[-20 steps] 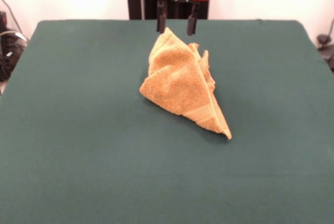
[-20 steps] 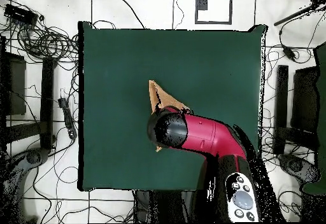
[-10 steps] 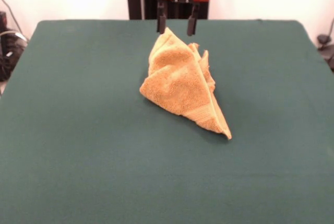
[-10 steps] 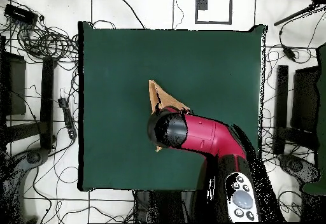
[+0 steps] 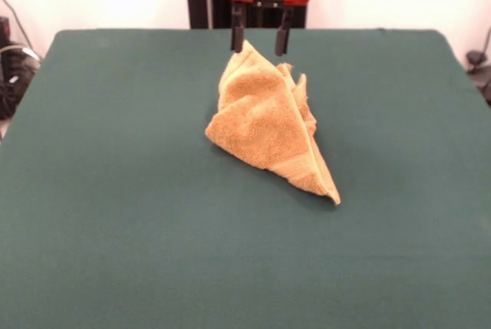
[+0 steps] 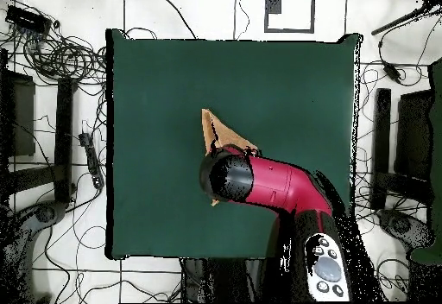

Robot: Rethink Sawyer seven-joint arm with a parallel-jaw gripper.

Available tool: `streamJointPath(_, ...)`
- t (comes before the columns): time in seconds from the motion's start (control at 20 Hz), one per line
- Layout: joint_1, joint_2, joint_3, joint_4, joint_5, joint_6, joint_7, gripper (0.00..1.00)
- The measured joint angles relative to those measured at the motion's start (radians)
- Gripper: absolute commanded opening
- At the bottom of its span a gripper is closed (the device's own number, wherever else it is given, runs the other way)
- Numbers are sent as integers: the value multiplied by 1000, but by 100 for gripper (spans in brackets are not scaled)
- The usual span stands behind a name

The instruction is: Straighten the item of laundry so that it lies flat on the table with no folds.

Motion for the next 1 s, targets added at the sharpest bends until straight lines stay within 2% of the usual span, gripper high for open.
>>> streamJointPath(0.55,0,64,0,10,-26,-104,0,100)
streamJointPath(1.0,-7,69,0,50,-43,-134,0,100)
